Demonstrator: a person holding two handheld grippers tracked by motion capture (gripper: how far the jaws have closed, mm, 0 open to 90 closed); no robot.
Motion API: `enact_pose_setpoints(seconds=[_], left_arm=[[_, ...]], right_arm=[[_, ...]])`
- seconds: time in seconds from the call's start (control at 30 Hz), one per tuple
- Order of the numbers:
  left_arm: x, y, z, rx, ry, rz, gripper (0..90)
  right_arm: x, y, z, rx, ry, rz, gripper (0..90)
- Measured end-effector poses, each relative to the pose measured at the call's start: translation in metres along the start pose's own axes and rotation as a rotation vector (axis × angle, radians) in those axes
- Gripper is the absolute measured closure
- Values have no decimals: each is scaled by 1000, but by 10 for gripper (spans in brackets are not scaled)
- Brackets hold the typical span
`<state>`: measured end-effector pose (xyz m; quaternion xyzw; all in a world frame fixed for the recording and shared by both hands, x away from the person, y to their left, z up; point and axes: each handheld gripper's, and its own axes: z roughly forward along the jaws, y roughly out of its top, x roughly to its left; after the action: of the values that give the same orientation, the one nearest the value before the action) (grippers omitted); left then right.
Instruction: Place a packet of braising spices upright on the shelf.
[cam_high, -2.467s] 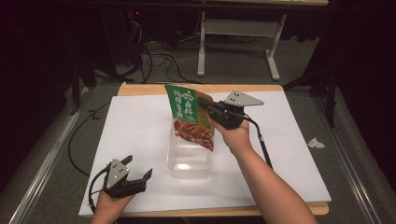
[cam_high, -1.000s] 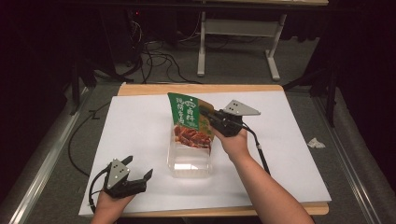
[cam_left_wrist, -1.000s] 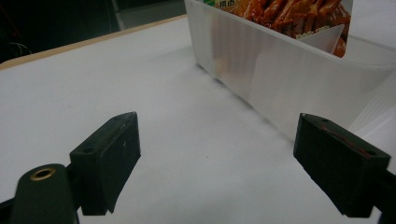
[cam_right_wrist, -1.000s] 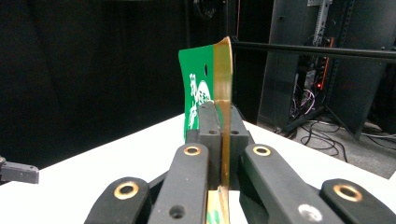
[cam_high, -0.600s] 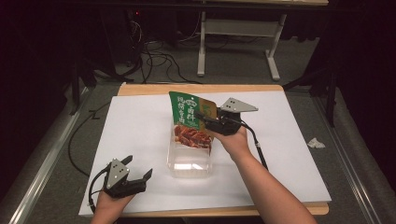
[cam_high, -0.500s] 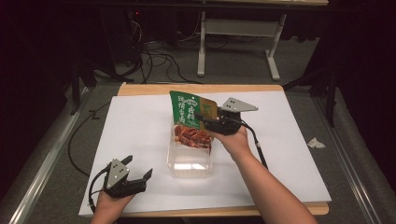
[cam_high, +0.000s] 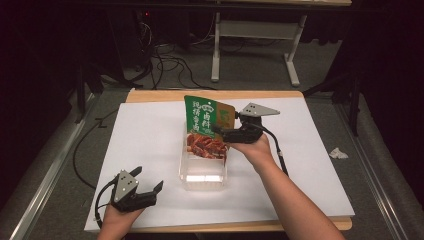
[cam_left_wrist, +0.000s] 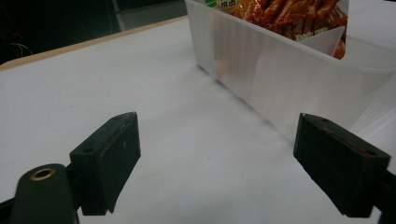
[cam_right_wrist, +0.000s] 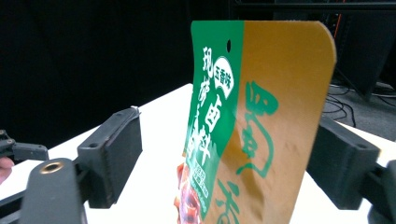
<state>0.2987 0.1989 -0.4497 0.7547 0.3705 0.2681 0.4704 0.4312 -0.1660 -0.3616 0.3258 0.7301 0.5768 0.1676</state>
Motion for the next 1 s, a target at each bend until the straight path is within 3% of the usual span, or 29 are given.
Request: enact_pose_setpoints(seconds=[0.47,0.77,1.0], left_arm=[[0,0,1,3,-1,1,152],[-1,0,2,10,-3,6,152],[-1,0,3,12,-4,4,152]], right_arm=[[0,-1,-19,23,-9,-10,113],[0,-8,-44,31,-22,-17,114],[-3,-18,-70,45,-57,-30,121]])
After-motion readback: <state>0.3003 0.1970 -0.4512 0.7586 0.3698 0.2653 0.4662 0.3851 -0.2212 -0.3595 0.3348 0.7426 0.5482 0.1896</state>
